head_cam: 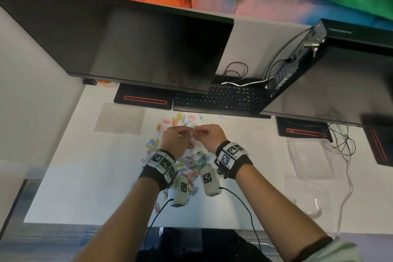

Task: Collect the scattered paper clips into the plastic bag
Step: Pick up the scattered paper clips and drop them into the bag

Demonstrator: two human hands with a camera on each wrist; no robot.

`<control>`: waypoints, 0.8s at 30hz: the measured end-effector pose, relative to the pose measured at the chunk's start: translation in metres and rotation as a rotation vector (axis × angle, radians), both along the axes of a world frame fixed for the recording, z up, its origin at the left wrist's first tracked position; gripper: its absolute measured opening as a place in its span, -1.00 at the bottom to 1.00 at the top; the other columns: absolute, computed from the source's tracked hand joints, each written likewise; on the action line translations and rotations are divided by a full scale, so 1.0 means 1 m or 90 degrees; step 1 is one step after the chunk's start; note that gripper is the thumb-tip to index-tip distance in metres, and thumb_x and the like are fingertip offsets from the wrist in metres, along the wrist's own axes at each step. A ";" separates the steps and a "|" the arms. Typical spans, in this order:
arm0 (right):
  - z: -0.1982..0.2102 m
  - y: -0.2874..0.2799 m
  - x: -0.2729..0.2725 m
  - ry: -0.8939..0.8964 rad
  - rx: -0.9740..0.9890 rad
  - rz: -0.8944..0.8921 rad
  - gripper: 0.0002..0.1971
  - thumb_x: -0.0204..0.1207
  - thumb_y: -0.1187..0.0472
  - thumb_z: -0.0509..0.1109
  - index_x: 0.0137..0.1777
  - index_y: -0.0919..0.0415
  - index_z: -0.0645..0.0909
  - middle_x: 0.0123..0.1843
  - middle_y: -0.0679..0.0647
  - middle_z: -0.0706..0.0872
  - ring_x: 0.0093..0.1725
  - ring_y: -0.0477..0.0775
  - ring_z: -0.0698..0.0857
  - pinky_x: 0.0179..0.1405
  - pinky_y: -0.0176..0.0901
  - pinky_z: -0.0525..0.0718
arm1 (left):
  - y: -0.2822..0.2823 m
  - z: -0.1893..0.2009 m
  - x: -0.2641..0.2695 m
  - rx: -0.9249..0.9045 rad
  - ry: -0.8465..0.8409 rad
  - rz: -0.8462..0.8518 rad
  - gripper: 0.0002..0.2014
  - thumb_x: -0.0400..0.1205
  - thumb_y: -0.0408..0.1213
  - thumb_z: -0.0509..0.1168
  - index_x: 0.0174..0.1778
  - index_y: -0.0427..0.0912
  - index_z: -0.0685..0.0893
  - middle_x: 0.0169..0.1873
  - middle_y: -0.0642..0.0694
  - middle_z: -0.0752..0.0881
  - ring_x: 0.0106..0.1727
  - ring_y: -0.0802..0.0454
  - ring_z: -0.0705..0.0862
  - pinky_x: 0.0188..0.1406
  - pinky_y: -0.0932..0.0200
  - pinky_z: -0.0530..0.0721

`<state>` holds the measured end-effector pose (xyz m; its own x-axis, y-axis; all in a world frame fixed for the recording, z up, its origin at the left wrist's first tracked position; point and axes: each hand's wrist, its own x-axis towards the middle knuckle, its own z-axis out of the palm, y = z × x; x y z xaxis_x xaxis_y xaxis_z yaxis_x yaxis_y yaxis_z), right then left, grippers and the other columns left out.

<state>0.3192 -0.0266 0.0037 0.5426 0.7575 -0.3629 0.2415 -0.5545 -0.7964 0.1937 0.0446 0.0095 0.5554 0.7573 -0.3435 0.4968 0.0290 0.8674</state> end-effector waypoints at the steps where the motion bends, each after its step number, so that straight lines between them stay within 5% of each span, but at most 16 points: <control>1: 0.003 0.000 -0.001 -0.062 -0.003 0.033 -0.80 0.45 0.32 0.47 0.03 0.14 0.82 -0.06 0.02 0.84 -0.10 -0.07 0.74 0.05 -0.26 0.67 | 0.000 0.001 0.000 0.004 0.000 -0.003 -0.79 0.72 -0.41 0.26 0.11 -0.19 0.81 -0.17 -0.18 0.85 -0.33 0.04 0.85 -0.19 0.08 0.87; 5: 0.009 0.001 -0.002 -0.246 -0.015 0.153 -0.83 0.45 0.33 0.39 -0.22 0.25 0.83 -0.31 0.11 0.81 -0.37 -0.02 0.61 -0.24 -0.30 0.53 | 0.001 0.002 -0.001 0.008 0.004 -0.012 -0.77 0.70 -0.46 0.27 0.08 -0.17 0.82 -0.18 -0.14 0.84 -0.29 -0.01 0.86 -0.13 -0.03 0.87; 8: 0.013 -0.001 -0.002 -0.276 -0.042 0.267 -0.74 0.54 0.35 0.26 -0.13 0.25 0.82 -0.22 0.15 0.81 -0.31 0.00 0.56 -0.22 -0.31 0.42 | 0.001 0.001 -0.002 0.002 0.010 -0.004 -0.78 0.70 -0.45 0.27 0.10 -0.20 0.81 -0.16 -0.18 0.85 -0.30 -0.03 0.86 -0.11 -0.07 0.87; 10: 0.019 -0.003 0.002 -0.245 -0.027 0.306 -0.70 0.56 0.39 0.24 -0.02 0.21 0.82 -0.14 0.08 0.82 -0.27 -0.08 0.59 -0.26 -0.42 0.44 | 0.002 0.002 -0.004 -0.004 0.006 0.010 -0.79 0.70 -0.44 0.28 0.11 -0.21 0.81 -0.20 -0.18 0.85 -0.30 -0.05 0.86 -0.09 -0.07 0.87; 12: 0.023 -0.006 0.012 -0.119 0.017 0.224 -0.71 0.56 0.45 0.26 -0.02 0.21 0.82 -0.15 0.01 0.83 -0.30 -0.15 0.71 -0.28 -0.55 0.56 | 0.003 0.006 -0.008 0.005 0.008 0.012 -0.78 0.71 -0.42 0.26 0.13 -0.20 0.81 -0.26 -0.14 0.84 -0.32 -0.03 0.85 -0.08 -0.01 0.86; 14: 0.015 -0.007 0.033 -0.021 0.054 0.070 -0.72 0.56 0.49 0.29 -0.04 0.22 0.81 -0.13 0.04 0.83 -0.19 -0.04 0.80 -0.19 -0.34 0.76 | 0.007 0.012 -0.016 0.016 0.004 0.020 -0.77 0.71 -0.43 0.24 0.13 -0.21 0.80 -0.30 -0.12 0.83 -0.32 -0.03 0.85 -0.11 0.02 0.86; 16: -0.008 -0.004 0.062 -0.093 0.016 -0.032 -0.76 0.55 0.39 0.35 0.09 0.14 0.78 0.04 0.09 0.81 0.02 0.10 0.78 0.08 -0.06 0.76 | 0.013 0.018 -0.026 0.016 -0.010 0.046 -0.77 0.71 -0.44 0.23 0.10 -0.22 0.80 -0.32 -0.12 0.82 -0.32 -0.05 0.85 -0.12 0.01 0.86; 19: -0.040 0.004 0.087 -0.225 -0.175 -0.025 -0.55 0.59 0.14 0.36 0.47 0.17 0.49 0.42 0.26 0.56 0.36 0.26 0.58 0.37 -0.03 0.50 | 0.023 0.026 -0.041 0.020 -0.011 0.082 -0.77 0.71 -0.43 0.23 0.11 -0.24 0.80 -0.33 -0.09 0.82 -0.33 0.00 0.85 -0.12 0.03 0.86; 24: -0.074 0.035 0.065 -0.277 -0.220 0.056 -0.40 0.66 0.03 0.25 0.61 0.30 0.22 0.60 0.37 0.17 0.50 0.36 0.41 0.51 0.02 0.38 | 0.034 0.031 -0.064 -0.006 -0.022 0.138 -0.80 0.71 -0.43 0.27 0.04 -0.16 0.81 -0.40 -0.08 0.77 -0.37 -0.07 0.84 -0.08 -0.22 0.84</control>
<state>0.3846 0.0081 -0.0705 0.6378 0.6831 -0.3558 0.5640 -0.7288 -0.3883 0.1294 0.0789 0.0406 0.3914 0.8575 -0.3340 0.4478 0.1396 0.8832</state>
